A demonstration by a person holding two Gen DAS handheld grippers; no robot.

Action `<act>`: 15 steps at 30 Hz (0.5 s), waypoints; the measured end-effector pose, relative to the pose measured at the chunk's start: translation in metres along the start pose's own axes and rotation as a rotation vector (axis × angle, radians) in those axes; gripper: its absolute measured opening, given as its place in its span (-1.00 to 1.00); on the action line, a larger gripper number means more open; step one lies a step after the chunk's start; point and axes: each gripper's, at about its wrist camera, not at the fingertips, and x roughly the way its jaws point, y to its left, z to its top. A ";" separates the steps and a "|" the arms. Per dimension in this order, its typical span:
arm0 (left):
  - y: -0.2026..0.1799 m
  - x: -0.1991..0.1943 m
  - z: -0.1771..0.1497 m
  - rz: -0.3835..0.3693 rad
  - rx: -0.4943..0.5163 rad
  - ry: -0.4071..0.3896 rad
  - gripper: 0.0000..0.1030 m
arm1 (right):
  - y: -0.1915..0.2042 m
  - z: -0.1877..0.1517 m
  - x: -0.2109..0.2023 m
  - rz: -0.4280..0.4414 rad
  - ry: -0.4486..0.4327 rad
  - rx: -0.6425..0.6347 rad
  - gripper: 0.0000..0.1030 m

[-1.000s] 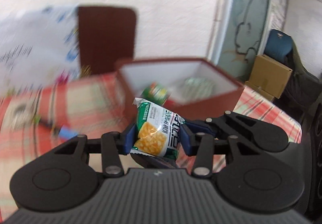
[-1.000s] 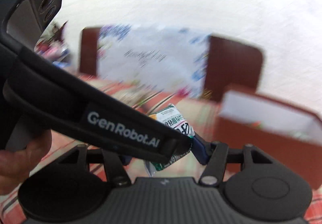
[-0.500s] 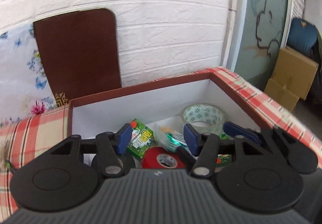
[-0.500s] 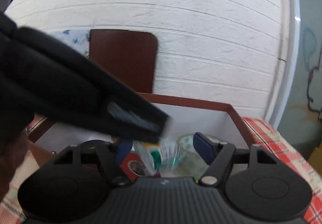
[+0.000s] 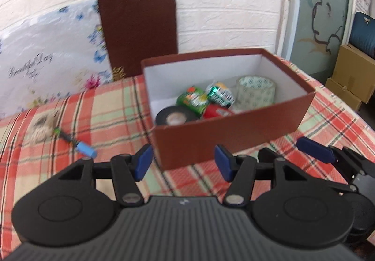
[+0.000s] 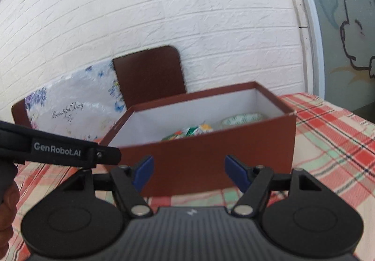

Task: Organize objects
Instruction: 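Move the right gripper over the blue-capped marker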

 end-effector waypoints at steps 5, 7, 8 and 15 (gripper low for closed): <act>0.022 -0.006 -0.023 0.048 -0.031 0.034 0.17 | 0.006 -0.029 -0.010 0.034 0.123 0.016 0.35; 0.032 -0.006 -0.032 0.066 -0.047 0.056 0.18 | 0.012 -0.037 -0.011 0.040 0.166 0.021 0.35; 0.036 -0.006 -0.035 0.071 -0.057 0.065 0.17 | 0.014 -0.039 -0.011 0.046 0.181 0.024 0.35; 0.066 -0.006 -0.053 0.108 -0.109 0.087 0.19 | 0.036 -0.045 -0.018 0.056 0.207 -0.008 0.36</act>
